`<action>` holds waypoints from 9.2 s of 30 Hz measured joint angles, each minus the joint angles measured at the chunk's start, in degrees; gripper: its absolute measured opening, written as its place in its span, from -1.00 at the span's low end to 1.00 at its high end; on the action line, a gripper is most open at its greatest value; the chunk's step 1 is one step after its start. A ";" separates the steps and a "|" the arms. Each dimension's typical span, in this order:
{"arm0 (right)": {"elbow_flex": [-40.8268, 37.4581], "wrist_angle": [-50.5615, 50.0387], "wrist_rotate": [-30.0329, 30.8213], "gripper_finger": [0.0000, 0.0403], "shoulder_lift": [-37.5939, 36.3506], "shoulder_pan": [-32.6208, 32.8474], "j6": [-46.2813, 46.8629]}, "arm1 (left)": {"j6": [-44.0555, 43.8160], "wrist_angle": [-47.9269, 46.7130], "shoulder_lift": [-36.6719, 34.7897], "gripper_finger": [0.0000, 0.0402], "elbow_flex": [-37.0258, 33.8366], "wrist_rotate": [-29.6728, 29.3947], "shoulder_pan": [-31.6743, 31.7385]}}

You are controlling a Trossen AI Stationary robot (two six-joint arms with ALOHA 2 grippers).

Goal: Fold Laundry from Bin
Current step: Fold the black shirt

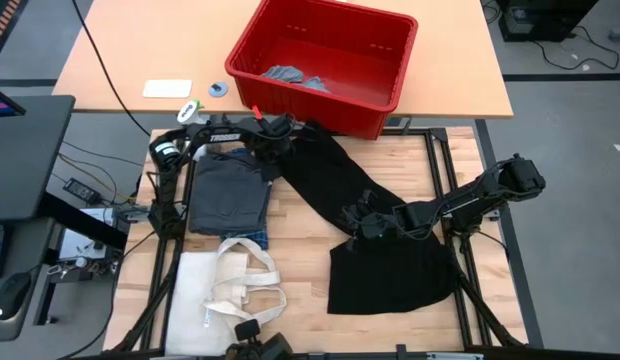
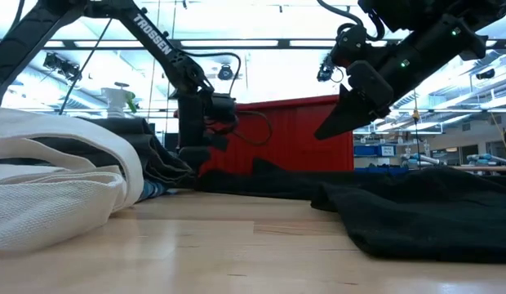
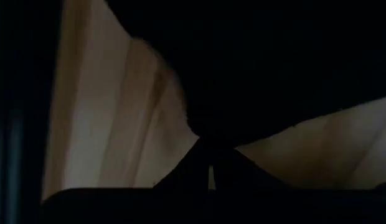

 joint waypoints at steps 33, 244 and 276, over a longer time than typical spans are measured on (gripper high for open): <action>-0.02 -6.81 4.18 -0.56 0.00 -0.37 4.13 | 1.87 30.63 -2.16 -0.16 0.13 4.65 -2.45; -12.02 -5.26 -0.14 -0.14 -8.33 -5.06 22.49 | 25.02 38.61 4.21 0.04 7.99 7.44 -13.27; -12.02 -1.40 5.84 -0.14 -8.31 -1.88 20.24 | 54.42 24.51 19.42 -0.24 30.71 -3.30 -3.88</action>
